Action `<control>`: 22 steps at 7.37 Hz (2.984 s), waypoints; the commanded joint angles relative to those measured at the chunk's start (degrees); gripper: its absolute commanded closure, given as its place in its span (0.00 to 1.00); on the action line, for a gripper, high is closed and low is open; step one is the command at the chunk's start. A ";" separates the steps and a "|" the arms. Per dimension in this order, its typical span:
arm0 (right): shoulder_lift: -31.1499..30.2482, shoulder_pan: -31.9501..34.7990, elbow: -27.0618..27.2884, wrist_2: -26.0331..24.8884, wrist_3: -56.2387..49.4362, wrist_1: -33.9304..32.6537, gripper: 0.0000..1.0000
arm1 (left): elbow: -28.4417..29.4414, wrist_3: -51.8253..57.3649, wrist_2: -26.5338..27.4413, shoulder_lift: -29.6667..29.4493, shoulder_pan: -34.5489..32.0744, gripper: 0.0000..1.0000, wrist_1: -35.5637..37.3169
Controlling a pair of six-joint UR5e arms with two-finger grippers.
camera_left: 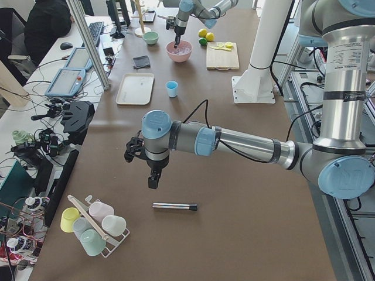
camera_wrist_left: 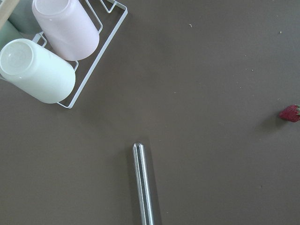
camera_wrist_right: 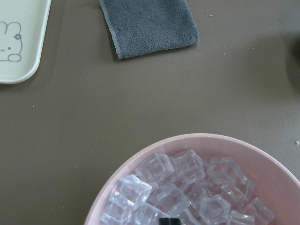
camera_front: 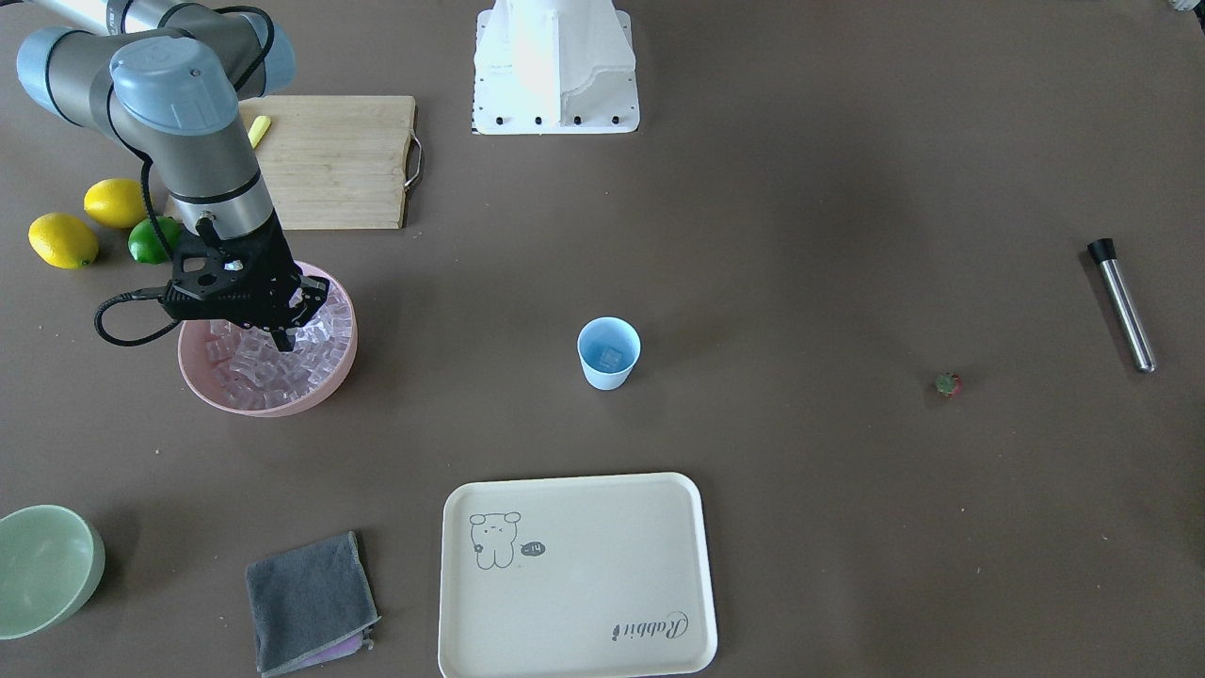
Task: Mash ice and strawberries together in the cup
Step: 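Grasp a third ice cube with the right gripper, then carry the ice cube to the blue cup and open the right gripper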
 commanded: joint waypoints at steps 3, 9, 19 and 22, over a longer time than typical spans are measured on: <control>-1.47 -1.26 0.56 -0.56 10.88 -0.22 0.12 | -0.35 0.00 0.00 0.00 0.00 0.01 0.00; -6.22 -6.18 8.03 -5.30 10.21 -9.45 0.30 | -0.70 -0.09 0.00 -0.26 0.00 0.01 0.09; -4.56 -5.31 4.96 -4.87 8.45 -9.62 0.95 | -0.79 -0.44 0.00 -1.05 0.09 0.01 0.09; 13.00 -3.80 -2.35 -3.11 8.84 -9.53 0.99 | -0.96 -0.44 0.00 -1.06 0.09 0.01 0.09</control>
